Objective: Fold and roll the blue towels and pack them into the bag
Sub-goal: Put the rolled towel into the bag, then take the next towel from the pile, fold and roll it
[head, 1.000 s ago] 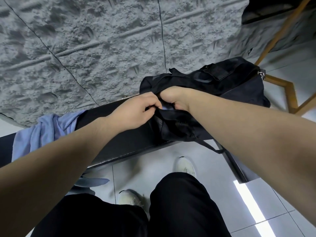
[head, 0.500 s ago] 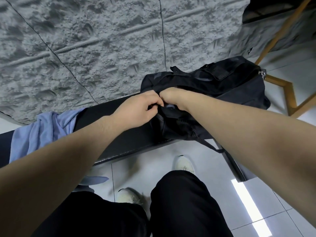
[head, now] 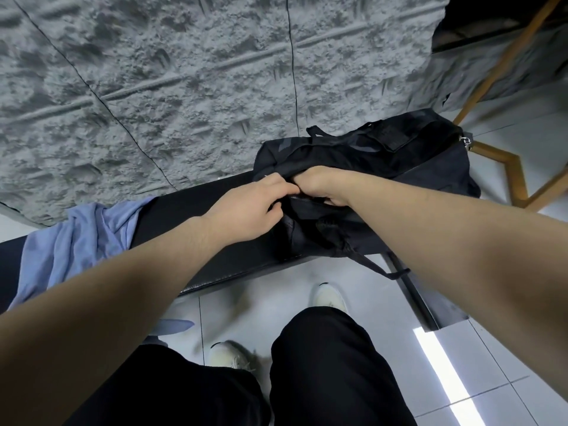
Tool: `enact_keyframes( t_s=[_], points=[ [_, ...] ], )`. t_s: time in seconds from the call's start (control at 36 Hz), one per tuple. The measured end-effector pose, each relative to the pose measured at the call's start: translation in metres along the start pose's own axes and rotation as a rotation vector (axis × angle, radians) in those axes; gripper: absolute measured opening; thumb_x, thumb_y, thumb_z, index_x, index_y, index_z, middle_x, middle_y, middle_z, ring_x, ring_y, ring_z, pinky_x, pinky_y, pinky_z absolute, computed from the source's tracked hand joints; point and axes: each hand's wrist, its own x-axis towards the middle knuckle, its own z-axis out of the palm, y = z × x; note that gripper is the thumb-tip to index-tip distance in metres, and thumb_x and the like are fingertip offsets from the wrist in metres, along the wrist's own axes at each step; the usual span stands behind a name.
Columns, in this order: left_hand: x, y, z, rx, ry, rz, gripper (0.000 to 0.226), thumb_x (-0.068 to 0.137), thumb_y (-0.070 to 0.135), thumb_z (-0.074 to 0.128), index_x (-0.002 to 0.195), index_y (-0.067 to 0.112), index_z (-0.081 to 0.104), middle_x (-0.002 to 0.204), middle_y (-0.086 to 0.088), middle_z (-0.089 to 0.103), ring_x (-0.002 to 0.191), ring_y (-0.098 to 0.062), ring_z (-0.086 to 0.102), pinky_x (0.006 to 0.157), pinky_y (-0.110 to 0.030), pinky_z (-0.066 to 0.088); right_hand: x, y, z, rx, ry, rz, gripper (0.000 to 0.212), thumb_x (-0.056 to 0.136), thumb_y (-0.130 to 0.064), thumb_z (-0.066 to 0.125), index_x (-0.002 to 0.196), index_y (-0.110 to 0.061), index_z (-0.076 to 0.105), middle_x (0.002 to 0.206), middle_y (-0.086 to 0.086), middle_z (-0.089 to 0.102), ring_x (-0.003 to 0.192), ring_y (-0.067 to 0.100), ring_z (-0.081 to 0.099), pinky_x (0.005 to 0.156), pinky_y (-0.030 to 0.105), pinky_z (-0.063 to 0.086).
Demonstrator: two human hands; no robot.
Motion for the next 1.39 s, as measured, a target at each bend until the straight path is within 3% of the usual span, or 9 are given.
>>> enact_keyframes(
  t_s=[0.14,0.25,0.42,0.53,0.61,0.72,0.94,1.22,1.39],
  points=[
    [0.002,0.008,-0.006,0.102,-0.033,0.009,0.042,0.096,0.018,0.043,0.134,0.033,0.052,0.126,0.013,0.046,0.105,-0.014,0.054,0.08,-0.038,0.049,-0.007,0.004,-0.017,0.008,0.054,0.015,0.032,0.096,-0.026,0.043,0.066,-0.019,0.05,0.061,-0.001,0.046,0.048,0.013,0.034,0.04,0.013,0.025],
    [0.006,0.016,-0.01,0.144,-0.08,-0.01,0.042,0.095,0.02,0.042,0.132,0.036,0.053,0.123,0.011,0.046,0.105,-0.015,0.055,0.081,-0.039,0.049,-0.011,0.008,-0.025,0.028,0.124,0.043,0.024,0.094,-0.016,0.039,0.076,-0.012,0.055,0.086,0.006,0.063,0.067,0.019,0.056,0.052,0.02,0.04],
    [-0.004,0.026,-0.016,0.178,-0.077,0.021,0.038,0.097,0.025,0.043,0.133,0.03,0.054,0.133,0.013,0.045,0.102,-0.017,0.058,0.08,-0.038,0.05,-0.033,0.001,-0.03,-0.366,0.215,-0.064,0.021,0.088,-0.012,0.044,0.073,-0.008,0.058,0.074,0.01,0.062,0.063,0.026,0.054,0.054,0.026,0.039],
    [-0.021,0.028,-0.017,0.147,-0.056,0.049,0.044,0.096,0.024,0.043,0.139,0.032,0.049,0.141,0.017,0.041,0.111,-0.013,0.055,0.082,-0.039,0.052,-0.052,-0.005,-0.021,-0.573,0.277,-0.148,0.022,0.087,-0.025,0.051,0.094,-0.016,0.07,0.094,0.003,0.07,0.085,0.025,0.064,0.076,0.032,0.054],
    [-0.035,0.026,-0.019,0.106,-0.016,0.054,0.048,0.093,0.022,0.046,0.14,0.035,0.047,0.14,0.016,0.04,0.11,-0.013,0.055,0.078,-0.035,0.051,-0.067,-0.008,-0.008,-0.601,0.369,-0.277,0.031,0.092,-0.034,0.053,0.119,-0.023,0.063,0.122,0.005,0.057,0.114,0.029,0.052,0.096,0.041,0.047],
    [-0.057,0.022,-0.021,0.095,0.003,0.02,0.042,0.092,0.024,0.049,0.134,0.032,0.053,0.129,0.013,0.043,0.097,-0.015,0.057,0.067,-0.031,0.044,-0.085,-0.013,0.018,-0.538,0.448,-0.438,0.03,0.091,-0.03,0.052,0.12,-0.023,0.058,0.122,0.006,0.05,0.117,0.029,0.044,0.098,0.041,0.042],
    [-0.117,-0.007,-0.02,0.032,-0.075,-0.167,0.033,0.093,0.027,0.048,0.122,0.036,0.06,0.095,0.022,0.035,0.098,-0.013,0.056,0.074,-0.025,0.038,-0.097,-0.044,0.081,-0.479,0.189,-0.457,0.021,0.089,-0.028,0.054,0.108,-0.024,0.06,0.1,-0.003,0.063,0.097,0.021,0.061,0.081,0.035,0.05],
    [-0.183,-0.08,0.007,-0.074,-0.051,-0.382,0.029,0.092,0.021,0.05,0.115,0.031,0.064,0.111,0.014,0.053,0.086,-0.007,0.049,0.077,-0.026,0.043,-0.066,-0.074,0.154,-0.414,-0.003,-0.393,0.015,0.091,-0.028,0.054,0.101,-0.026,0.065,0.103,-0.007,0.066,0.094,0.015,0.061,0.086,0.033,0.052],
    [-0.209,-0.118,0.02,-0.044,0.003,-0.451,0.036,0.088,0.022,0.053,0.122,0.028,0.063,0.124,0.007,0.053,0.108,-0.02,0.053,0.086,-0.037,0.048,-0.043,-0.095,0.189,-0.389,-0.087,-0.345,0.014,0.091,-0.03,0.053,0.101,-0.027,0.063,0.093,-0.006,0.065,0.073,0.014,0.061,0.073,0.031,0.054]
  ],
)
